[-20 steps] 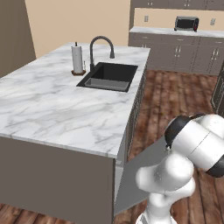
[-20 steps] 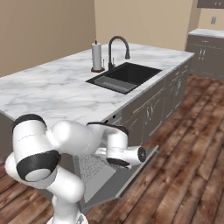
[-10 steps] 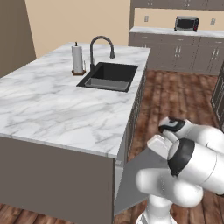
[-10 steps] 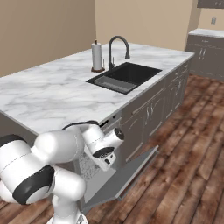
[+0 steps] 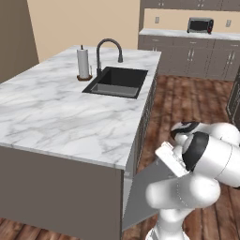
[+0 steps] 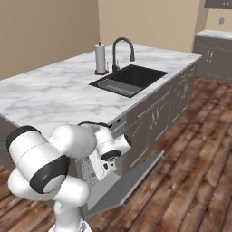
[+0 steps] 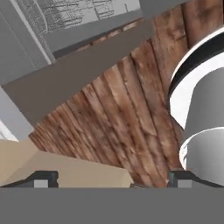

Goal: Open the dishwasher door and pull out the top rack.

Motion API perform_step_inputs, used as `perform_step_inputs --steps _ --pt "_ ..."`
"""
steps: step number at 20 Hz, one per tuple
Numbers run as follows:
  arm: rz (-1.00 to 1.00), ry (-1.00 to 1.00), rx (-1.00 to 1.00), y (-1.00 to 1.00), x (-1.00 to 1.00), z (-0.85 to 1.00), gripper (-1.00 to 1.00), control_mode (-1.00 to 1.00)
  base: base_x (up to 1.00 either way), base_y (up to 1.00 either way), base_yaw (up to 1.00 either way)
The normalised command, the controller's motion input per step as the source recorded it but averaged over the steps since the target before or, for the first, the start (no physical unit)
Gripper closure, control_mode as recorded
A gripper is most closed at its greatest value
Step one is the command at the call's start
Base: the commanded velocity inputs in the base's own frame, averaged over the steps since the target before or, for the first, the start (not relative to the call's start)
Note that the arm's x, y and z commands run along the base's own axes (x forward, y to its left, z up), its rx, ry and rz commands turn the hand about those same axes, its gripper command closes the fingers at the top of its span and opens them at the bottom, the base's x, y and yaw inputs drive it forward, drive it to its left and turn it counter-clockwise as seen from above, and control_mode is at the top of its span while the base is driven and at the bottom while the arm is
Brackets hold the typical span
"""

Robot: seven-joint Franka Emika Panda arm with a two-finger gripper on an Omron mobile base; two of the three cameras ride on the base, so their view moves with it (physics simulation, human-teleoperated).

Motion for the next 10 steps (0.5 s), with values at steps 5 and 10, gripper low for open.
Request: perform_step_inputs --steps 5,10 --pt "-0.50 0.30 0.13 0.07 0.39 -0.02 -1.00 -1.00 0.00 0.00 0.00" --pt "-0.36 0.11 0.12 0.06 0.14 -0.12 -1.00 -1.00 0.00 0.00 0.00"
